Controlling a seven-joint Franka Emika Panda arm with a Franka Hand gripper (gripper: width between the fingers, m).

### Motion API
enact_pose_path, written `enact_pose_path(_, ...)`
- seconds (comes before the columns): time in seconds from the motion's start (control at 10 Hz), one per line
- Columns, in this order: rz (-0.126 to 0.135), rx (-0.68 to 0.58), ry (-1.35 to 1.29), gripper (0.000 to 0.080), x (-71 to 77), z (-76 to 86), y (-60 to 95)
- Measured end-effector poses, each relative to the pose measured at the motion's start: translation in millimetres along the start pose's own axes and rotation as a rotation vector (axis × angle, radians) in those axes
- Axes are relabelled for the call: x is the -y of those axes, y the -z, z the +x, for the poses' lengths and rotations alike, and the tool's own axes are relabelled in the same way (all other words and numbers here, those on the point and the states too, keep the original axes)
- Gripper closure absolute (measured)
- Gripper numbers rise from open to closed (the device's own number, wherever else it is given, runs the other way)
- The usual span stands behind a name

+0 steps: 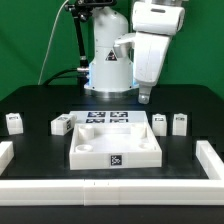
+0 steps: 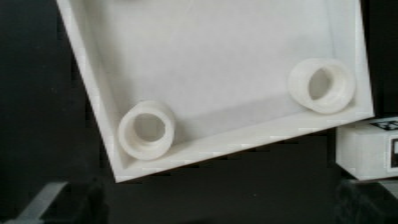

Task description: Assemble one leg

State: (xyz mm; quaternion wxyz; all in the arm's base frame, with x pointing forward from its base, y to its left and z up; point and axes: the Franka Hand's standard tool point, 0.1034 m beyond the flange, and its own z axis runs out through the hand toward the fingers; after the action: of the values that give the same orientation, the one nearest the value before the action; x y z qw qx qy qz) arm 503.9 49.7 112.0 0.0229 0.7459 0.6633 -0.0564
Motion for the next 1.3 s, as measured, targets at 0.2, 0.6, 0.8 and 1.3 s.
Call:
enact_pose_path(0.2, -0.016, -0.034, 0.129, 0.015, 24.0, -16.6, -19.7)
enact_pose_path(0.6, 0.003, -0.043, 0.222, 0.015, 37.8, -39.2, -37.5)
enact_pose_path(0.8, 0.003, -0.043, 0.221, 0.015, 37.8, -39.5, -37.7)
enact_pose_path(1.3, 0.047, -0.064, 0.244, 0.015, 57.1, -50.3, -73.8)
